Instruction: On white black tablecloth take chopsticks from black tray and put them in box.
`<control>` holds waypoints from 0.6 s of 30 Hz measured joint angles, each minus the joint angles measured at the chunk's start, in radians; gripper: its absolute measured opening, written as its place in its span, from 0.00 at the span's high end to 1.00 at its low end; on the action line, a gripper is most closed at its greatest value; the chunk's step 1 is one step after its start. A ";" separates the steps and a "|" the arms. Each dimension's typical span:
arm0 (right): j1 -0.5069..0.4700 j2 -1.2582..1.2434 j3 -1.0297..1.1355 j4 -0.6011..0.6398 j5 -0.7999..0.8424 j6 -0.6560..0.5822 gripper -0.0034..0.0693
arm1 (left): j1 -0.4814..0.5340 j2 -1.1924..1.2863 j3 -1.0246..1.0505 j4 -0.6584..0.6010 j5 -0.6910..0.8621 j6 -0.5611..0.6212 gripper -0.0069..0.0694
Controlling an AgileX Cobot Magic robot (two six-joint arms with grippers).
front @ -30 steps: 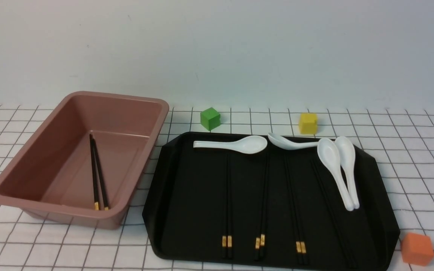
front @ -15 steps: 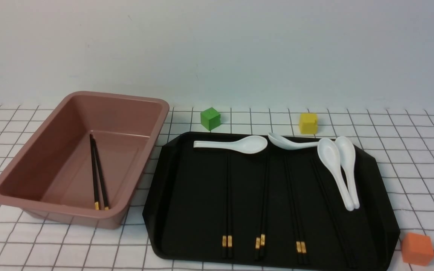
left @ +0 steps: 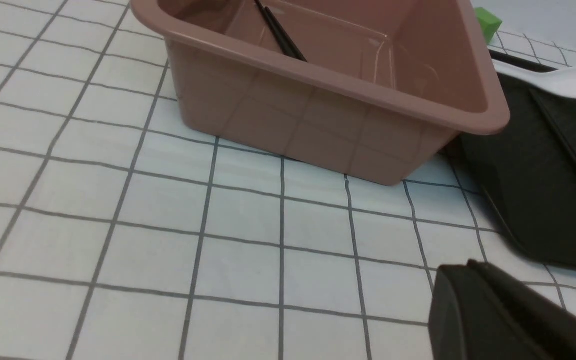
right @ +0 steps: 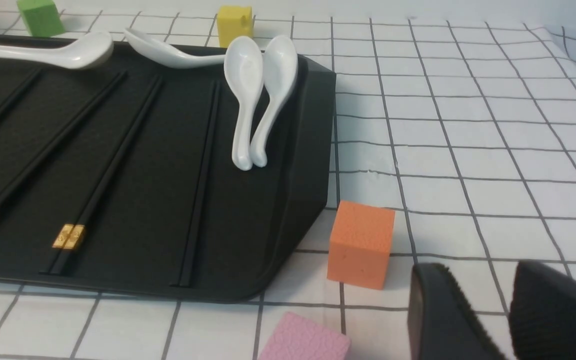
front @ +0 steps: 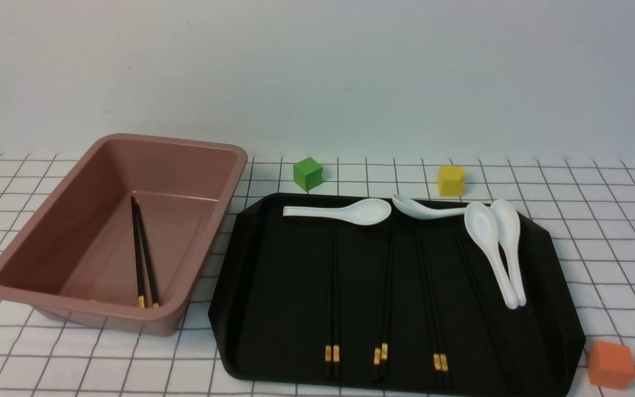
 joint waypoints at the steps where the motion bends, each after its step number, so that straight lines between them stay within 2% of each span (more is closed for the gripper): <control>1: 0.000 0.000 0.000 0.000 0.000 0.000 0.62 | 0.000 0.000 0.000 0.000 0.000 0.000 0.91; 18: 0.000 0.000 0.000 0.000 0.000 0.000 0.62 | 0.000 0.000 0.000 0.000 0.000 0.000 0.89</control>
